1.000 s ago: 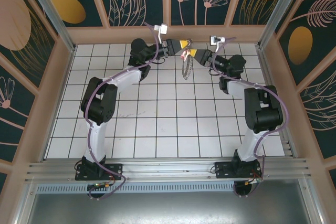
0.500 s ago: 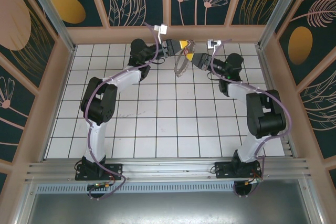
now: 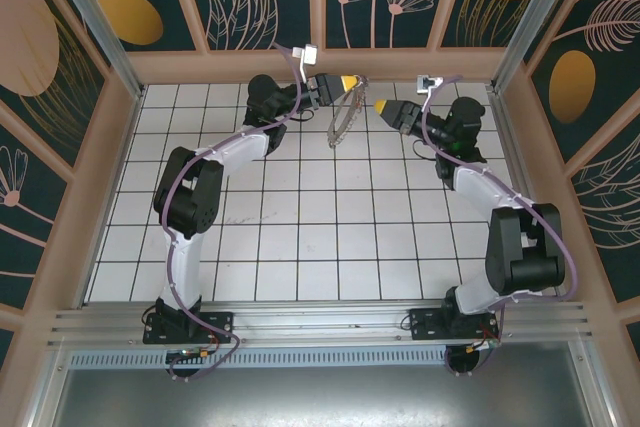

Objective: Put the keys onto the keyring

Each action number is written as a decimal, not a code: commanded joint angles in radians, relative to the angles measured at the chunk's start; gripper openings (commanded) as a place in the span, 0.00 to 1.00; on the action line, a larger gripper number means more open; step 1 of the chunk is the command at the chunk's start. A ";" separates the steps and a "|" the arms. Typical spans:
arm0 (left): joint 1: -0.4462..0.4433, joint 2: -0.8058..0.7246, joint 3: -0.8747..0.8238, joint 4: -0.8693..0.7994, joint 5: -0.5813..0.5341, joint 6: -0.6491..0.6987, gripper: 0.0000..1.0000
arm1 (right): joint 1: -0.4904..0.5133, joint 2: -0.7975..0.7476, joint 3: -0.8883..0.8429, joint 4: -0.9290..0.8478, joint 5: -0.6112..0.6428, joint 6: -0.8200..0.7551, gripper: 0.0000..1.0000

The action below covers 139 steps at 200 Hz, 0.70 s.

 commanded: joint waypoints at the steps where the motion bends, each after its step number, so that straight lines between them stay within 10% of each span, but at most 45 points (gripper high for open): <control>1: 0.001 -0.034 0.009 0.076 -0.020 -0.013 0.00 | -0.002 -0.020 0.044 0.114 0.040 0.082 0.39; 66: -0.002 -0.036 0.006 0.067 -0.053 -0.020 0.00 | 0.011 0.116 0.064 0.560 0.148 0.520 0.43; 139: -0.004 -0.034 0.003 0.055 -0.067 -0.013 0.00 | 0.075 0.168 0.104 0.561 0.180 0.535 0.41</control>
